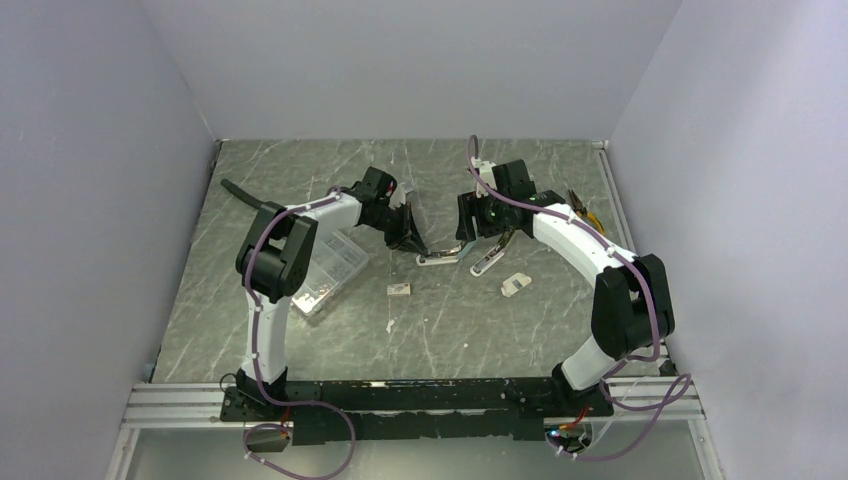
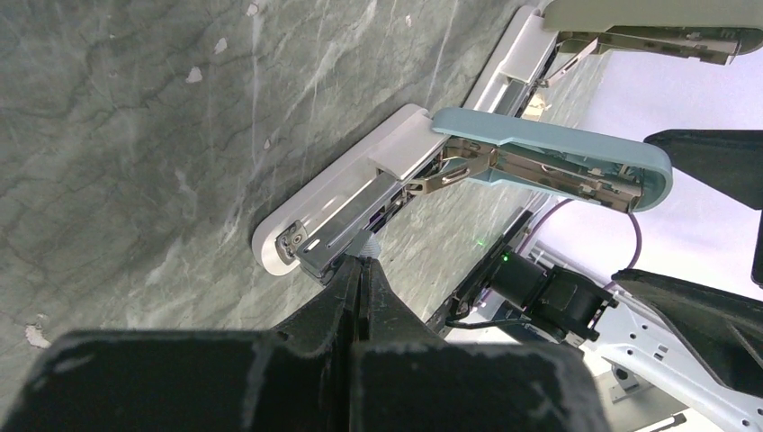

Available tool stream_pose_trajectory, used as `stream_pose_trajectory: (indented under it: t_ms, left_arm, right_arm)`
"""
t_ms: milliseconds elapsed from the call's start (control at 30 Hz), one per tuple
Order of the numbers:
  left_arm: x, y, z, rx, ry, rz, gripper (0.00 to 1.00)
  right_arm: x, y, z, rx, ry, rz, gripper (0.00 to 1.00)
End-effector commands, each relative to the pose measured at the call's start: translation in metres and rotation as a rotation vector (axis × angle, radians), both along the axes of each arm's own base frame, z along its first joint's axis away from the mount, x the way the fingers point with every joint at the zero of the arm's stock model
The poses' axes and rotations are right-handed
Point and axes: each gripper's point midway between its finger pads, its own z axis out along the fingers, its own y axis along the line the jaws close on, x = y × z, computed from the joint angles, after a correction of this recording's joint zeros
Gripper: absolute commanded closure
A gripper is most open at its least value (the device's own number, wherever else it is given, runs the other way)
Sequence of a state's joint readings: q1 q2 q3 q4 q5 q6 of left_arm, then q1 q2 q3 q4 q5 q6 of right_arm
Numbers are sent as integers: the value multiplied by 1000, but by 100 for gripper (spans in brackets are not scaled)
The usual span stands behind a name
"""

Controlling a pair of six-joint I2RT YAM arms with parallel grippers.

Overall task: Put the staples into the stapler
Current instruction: Install the staple into the stapler.

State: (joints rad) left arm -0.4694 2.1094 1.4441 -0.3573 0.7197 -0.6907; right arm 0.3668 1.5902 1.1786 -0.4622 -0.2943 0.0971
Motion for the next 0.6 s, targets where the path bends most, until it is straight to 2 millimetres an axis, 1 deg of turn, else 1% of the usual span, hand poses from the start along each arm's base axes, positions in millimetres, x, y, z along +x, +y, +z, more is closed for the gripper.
stream_pose_trajectory:
  t_ms: [0,267,567]
  left_arm:
    - [7,-4,6,-16,-33,-24,97]
    - [5,-3,-1,-8,-13,-26,97]
    - [5,-3,-1,-8,-13,-30,97]
  right_arm:
    - [8,3,15,24,-60,11,35]
    - [7,3,13,26,-55,12,35]
    - [7,3,13,25,-54,11,35]
